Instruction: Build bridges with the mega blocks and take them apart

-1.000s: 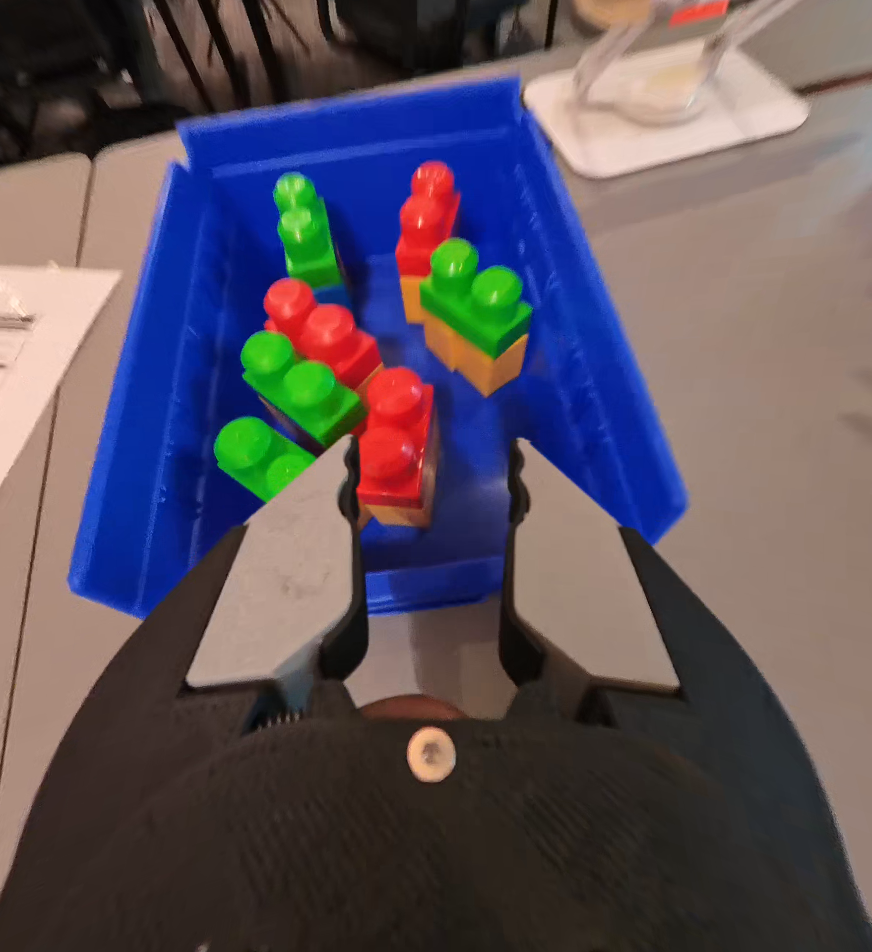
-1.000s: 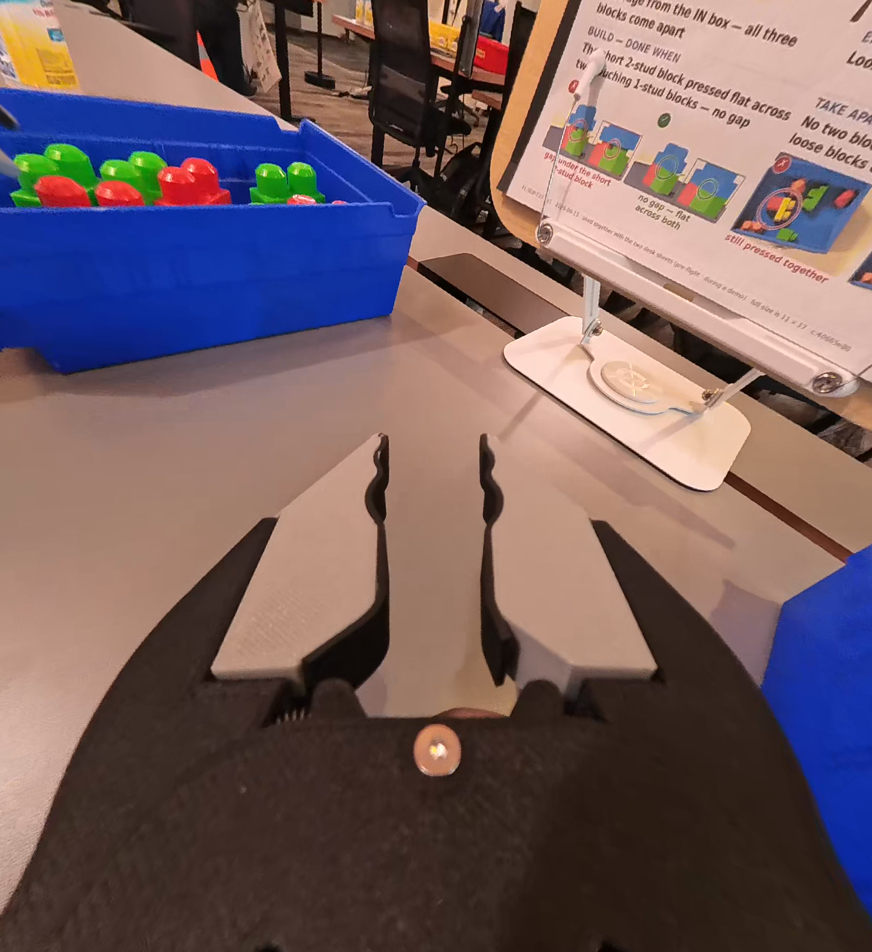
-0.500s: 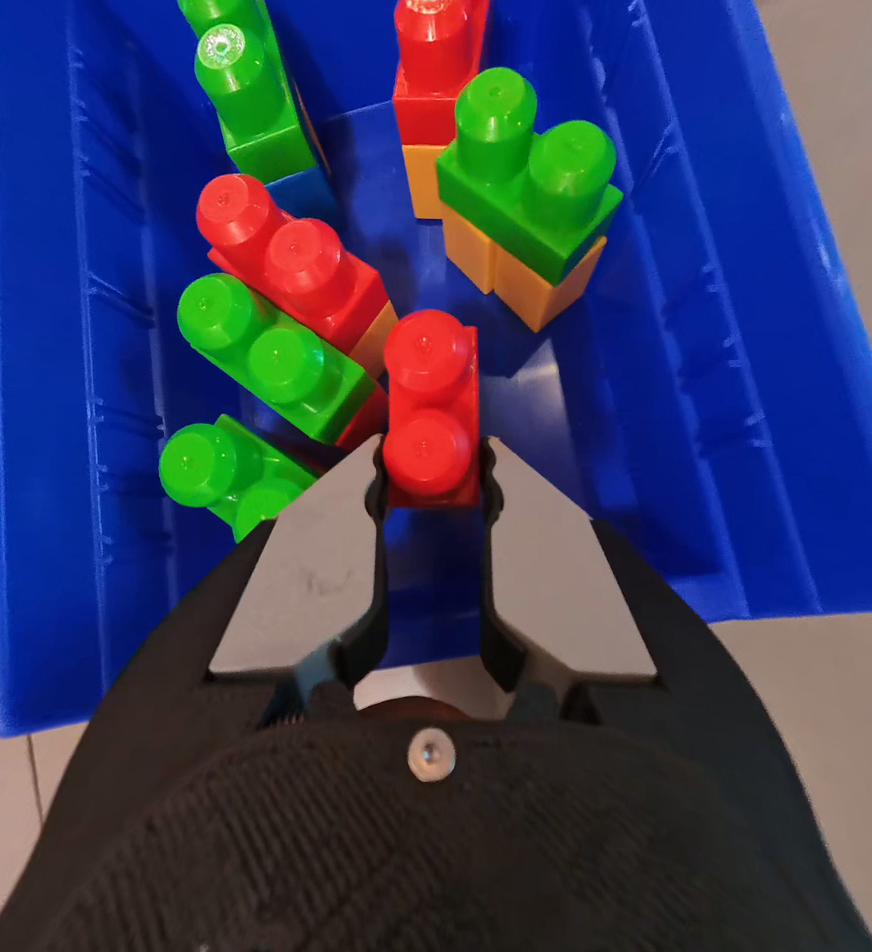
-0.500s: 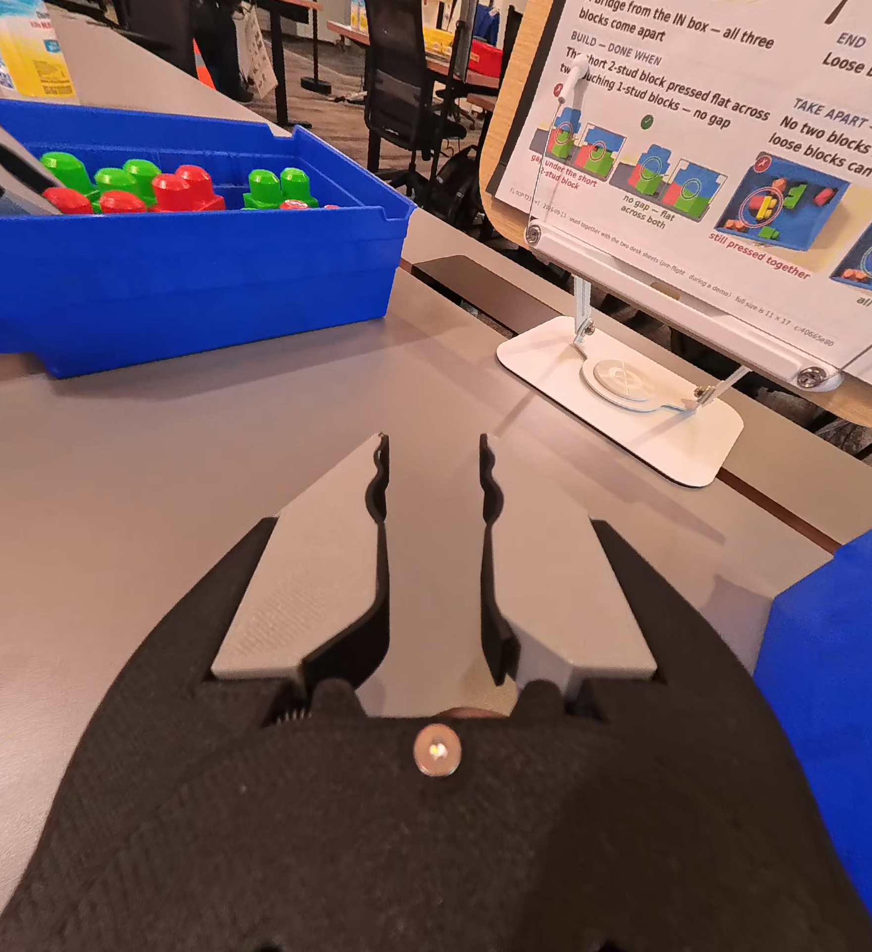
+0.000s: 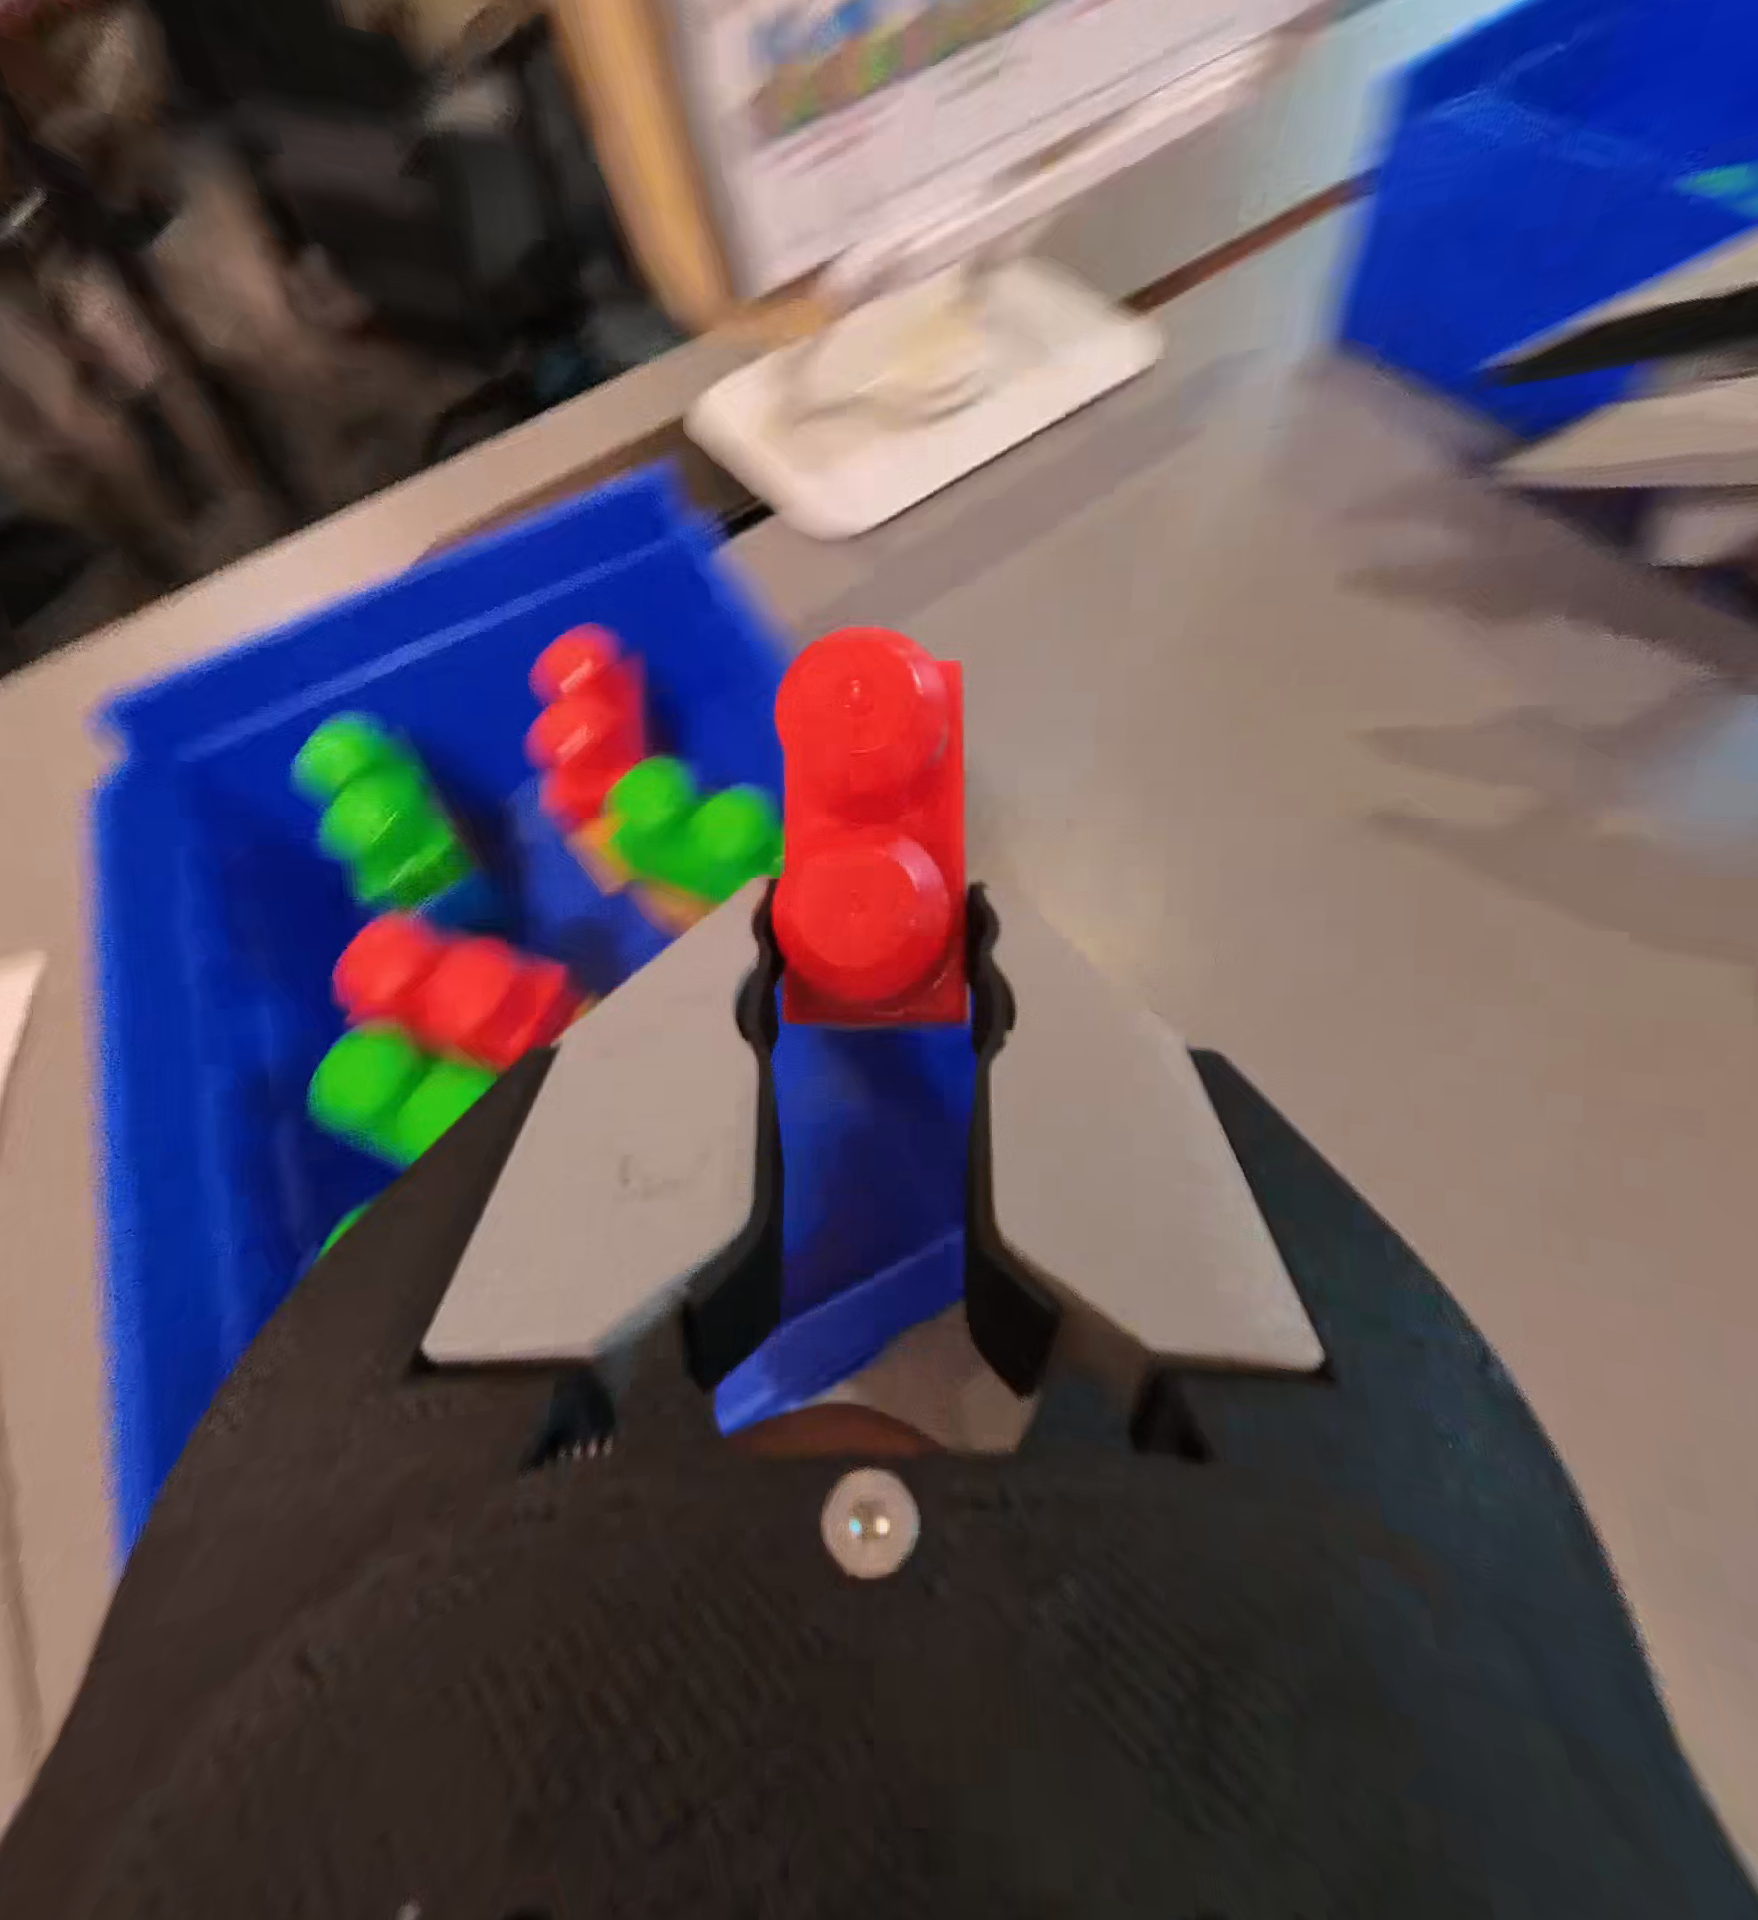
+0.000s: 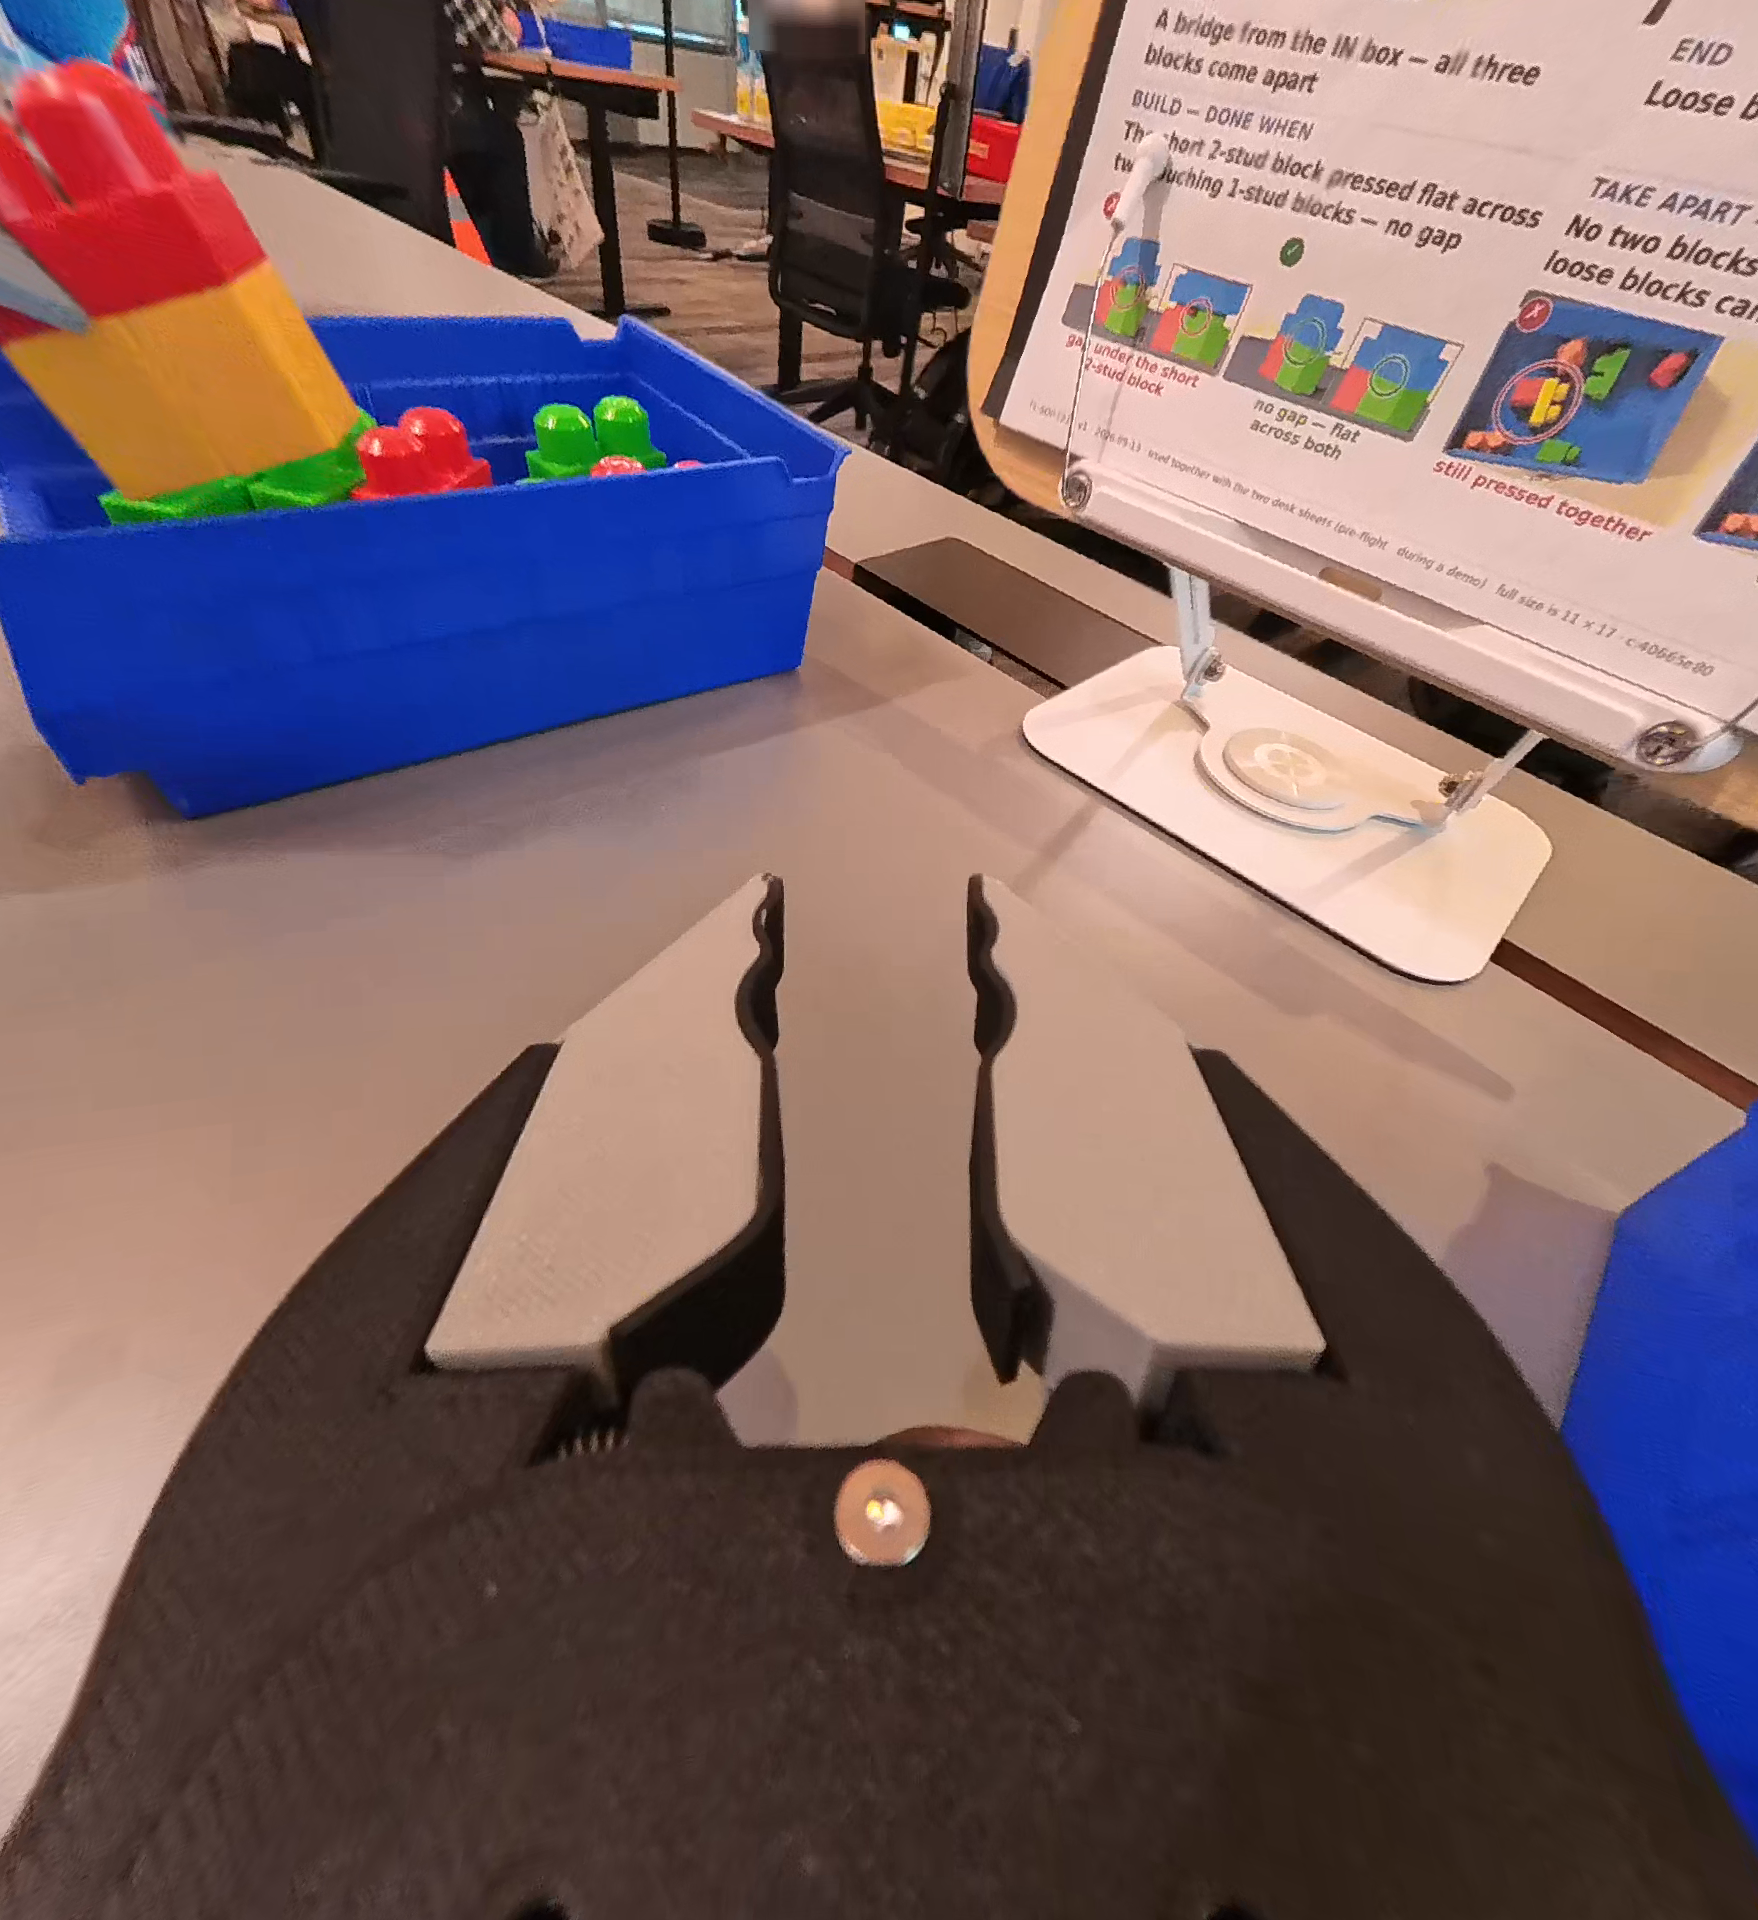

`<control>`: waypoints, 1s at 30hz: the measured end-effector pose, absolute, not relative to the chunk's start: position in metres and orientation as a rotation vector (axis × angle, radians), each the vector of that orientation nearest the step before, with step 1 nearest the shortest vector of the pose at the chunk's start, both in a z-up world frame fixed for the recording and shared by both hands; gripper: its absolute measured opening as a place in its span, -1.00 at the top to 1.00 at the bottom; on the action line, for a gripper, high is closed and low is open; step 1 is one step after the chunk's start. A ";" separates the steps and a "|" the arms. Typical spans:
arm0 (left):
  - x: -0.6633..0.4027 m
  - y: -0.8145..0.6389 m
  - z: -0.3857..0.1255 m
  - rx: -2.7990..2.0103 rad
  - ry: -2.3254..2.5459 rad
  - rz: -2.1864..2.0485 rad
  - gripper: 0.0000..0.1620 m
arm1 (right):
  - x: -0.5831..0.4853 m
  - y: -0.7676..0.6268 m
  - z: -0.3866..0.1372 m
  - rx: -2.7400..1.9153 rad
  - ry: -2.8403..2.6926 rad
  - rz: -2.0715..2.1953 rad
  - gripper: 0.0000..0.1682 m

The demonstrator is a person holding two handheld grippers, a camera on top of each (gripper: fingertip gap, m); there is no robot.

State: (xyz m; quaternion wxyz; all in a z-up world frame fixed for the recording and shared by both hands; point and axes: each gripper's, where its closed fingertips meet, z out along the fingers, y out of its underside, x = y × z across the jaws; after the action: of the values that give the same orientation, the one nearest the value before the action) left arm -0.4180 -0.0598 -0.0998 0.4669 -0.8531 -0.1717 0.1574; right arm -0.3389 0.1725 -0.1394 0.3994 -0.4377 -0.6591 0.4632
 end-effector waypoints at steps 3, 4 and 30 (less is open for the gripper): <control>-0.371 -0.017 -0.091 -2.103 -0.102 0.378 0.59 | -0.336 0.176 -0.132 -1.110 -1.644 1.210 0.61; -0.361 -0.006 -0.095 -2.132 -0.055 0.373 0.60 | -0.335 0.178 -0.130 -1.114 -1.635 1.222 0.61; -0.310 0.092 -0.201 -2.221 0.272 0.310 0.48 | -0.319 0.130 -0.174 -1.101 -2.085 1.381 0.61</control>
State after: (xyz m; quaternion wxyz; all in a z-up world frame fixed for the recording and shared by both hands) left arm -0.3101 0.0918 -0.2014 0.4269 -0.8891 0.1089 0.1243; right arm -0.3187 0.1297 -0.1735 0.2031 -0.3946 -0.7470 0.4950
